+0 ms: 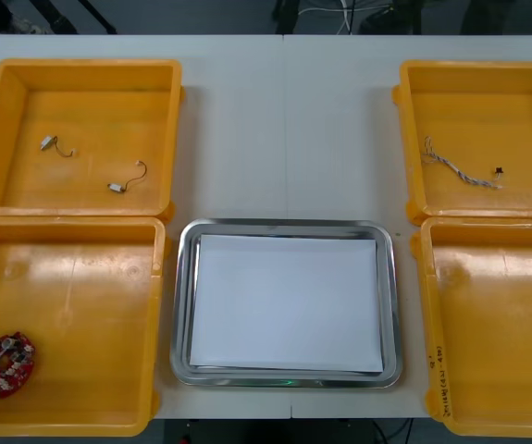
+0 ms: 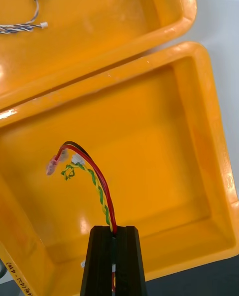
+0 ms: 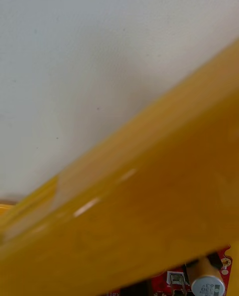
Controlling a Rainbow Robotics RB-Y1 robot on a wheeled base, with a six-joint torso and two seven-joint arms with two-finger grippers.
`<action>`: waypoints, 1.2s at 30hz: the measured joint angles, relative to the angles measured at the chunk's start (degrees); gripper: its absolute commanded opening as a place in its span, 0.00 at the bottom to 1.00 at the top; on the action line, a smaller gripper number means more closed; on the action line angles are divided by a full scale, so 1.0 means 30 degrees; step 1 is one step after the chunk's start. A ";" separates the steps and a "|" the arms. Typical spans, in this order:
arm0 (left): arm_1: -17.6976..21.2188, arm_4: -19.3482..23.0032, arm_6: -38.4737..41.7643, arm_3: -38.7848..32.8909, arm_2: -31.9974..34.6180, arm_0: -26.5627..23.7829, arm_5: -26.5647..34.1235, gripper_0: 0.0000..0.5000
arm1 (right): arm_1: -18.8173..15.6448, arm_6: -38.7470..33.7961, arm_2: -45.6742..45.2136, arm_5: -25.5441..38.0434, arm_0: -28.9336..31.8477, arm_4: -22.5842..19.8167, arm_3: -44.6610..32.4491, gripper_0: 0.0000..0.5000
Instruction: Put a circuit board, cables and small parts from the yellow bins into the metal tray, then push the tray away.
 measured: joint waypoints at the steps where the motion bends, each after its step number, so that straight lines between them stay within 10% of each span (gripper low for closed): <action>1: 0.0000 0.0049 0.0000 0.0000 0.0002 -0.0027 0.0058 0.00 | -0.0014 0.0162 0.0008 0.0000 -0.0143 -0.0057 -0.0002 0.00; 36: 0.2999 0.0871 0.0000 -0.3287 0.0040 -0.3613 0.5953 0.00 | -0.0143 0.6987 0.6245 0.0012 -0.4956 -0.1144 -0.1206 0.00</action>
